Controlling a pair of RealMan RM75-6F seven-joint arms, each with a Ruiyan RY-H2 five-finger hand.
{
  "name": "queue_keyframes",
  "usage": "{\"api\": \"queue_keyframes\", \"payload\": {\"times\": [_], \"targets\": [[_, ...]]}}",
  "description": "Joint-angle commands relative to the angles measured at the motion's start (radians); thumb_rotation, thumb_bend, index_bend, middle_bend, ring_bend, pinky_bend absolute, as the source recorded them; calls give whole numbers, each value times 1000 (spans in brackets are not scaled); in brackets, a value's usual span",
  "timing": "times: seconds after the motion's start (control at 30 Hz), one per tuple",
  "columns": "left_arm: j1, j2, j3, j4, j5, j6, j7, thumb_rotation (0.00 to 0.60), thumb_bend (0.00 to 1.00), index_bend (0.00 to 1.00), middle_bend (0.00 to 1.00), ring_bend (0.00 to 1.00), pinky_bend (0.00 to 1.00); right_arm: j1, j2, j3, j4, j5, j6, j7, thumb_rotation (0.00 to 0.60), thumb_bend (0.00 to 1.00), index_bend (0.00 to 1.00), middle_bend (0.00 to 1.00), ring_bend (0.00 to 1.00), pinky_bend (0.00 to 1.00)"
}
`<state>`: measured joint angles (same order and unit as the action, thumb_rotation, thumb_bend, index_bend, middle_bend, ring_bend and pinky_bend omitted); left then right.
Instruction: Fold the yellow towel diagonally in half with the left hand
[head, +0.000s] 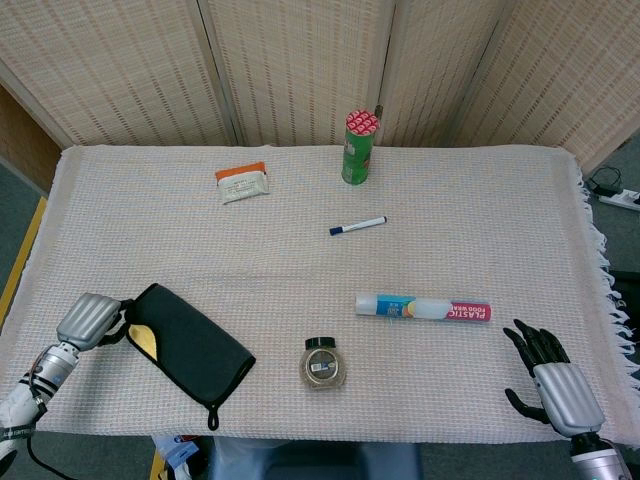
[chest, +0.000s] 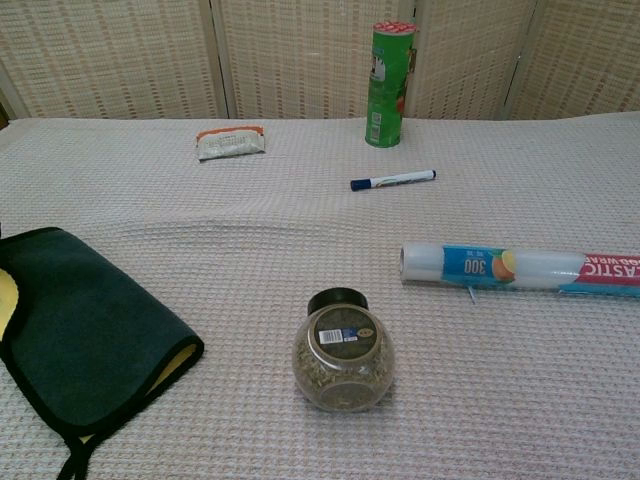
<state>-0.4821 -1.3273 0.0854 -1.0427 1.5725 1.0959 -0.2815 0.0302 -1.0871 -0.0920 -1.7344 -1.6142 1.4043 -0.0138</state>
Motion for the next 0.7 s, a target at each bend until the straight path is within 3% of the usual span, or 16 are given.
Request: {"api": "queue_keyframes", "payload": {"times": [0.03, 0.2, 0.47, 0.6, 0.67, 0.7], "targets": [[0, -1, 0, -5, 6, 5, -11, 600, 498, 408, 1000, 1000, 1000, -1, 0, 0, 1, 1, 1, 1, 600, 368, 0, 0, 0, 0], [-1, -11, -9, 5, 6, 13, -13, 600, 498, 311, 1000, 1000, 1000, -1, 1, 0, 2, 0, 1, 5, 600, 368, 0, 0, 0, 0], [13, 16, -14, -20, 7, 41, 8, 600, 498, 336, 1000, 1000, 1000, -4, 6, 1, -1, -6, 10, 7, 600, 367, 0, 0, 0, 0], [34, 63, -45, -92, -14, 102, 36, 600, 498, 324, 1000, 1000, 1000, -6, 7, 1, -2, -18, 22, 4, 600, 368, 0, 0, 0, 0], [47, 90, -62, -138, -29, 132, 72, 600, 498, 318, 937, 969, 999, -8, 9, 2, -4, -23, 29, 2, 600, 367, 0, 0, 0, 0], [57, 109, -71, -177, -42, 148, 92, 600, 497, 312, 840, 891, 950, -9, 11, 2, -6, -28, 35, -1, 600, 367, 0, 0, 0, 0]]}}
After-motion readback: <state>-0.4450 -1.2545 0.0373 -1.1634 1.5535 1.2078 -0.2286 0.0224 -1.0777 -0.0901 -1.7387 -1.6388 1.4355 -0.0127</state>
